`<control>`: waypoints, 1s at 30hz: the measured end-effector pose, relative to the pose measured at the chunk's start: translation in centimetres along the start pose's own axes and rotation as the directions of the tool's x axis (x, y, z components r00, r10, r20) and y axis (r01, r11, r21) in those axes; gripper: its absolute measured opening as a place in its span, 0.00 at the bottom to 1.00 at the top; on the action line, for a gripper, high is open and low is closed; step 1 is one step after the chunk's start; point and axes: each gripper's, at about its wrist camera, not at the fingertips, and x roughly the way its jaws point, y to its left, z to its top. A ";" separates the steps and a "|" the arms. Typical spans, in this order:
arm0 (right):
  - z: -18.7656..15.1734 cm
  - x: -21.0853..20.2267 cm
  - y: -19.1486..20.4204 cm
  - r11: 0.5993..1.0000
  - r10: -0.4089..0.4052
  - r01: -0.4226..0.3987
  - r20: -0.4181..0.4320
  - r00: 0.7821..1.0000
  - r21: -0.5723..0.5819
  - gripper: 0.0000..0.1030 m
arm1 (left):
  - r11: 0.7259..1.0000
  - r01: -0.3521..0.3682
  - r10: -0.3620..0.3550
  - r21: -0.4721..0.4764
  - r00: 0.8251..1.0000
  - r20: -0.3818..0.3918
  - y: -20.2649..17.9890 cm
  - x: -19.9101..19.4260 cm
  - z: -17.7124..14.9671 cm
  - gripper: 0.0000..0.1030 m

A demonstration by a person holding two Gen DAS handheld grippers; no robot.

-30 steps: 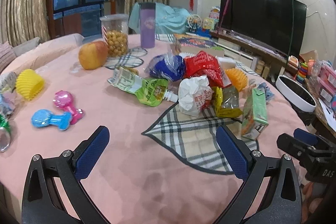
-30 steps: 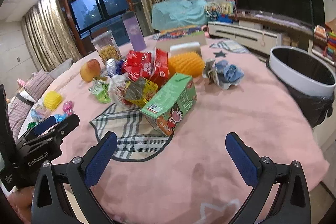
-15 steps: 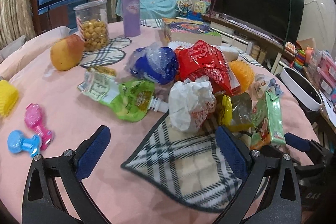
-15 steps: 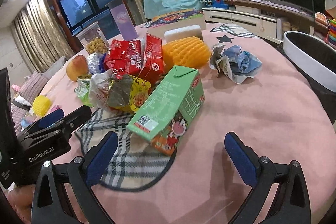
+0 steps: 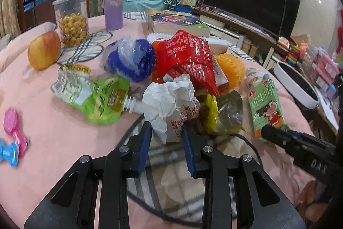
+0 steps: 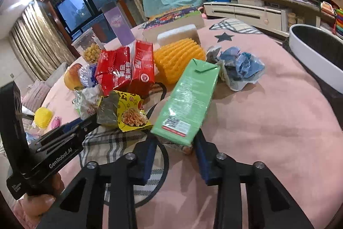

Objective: Collect trash
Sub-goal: 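Grasp the white crumpled tissue with the left gripper while the right grasps the green carton, then carry tissue and carton to the trash bin and release both inside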

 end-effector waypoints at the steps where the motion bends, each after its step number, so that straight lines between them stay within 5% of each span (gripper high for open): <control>1: 0.0 -0.2 -0.1 1.000 0.001 -0.001 0.004 1.000 0.000 0.31 | 1.000 0.002 -0.002 -0.008 1.000 0.000 0.1 -0.2 -0.2 0.25; 15: -1.5 -4.0 -2.8 1.000 0.007 -0.007 0.026 1.000 -0.008 0.31 | 0.997 0.076 -0.076 -0.003 0.997 0.028 -2.9 -4.8 -2.7 0.24; 30: -1.9 -7.5 -7.7 0.999 -0.025 0.022 0.054 0.998 0.045 0.31 | 0.973 0.189 -0.191 0.131 0.982 0.005 -11.7 -3.3 -1.5 0.24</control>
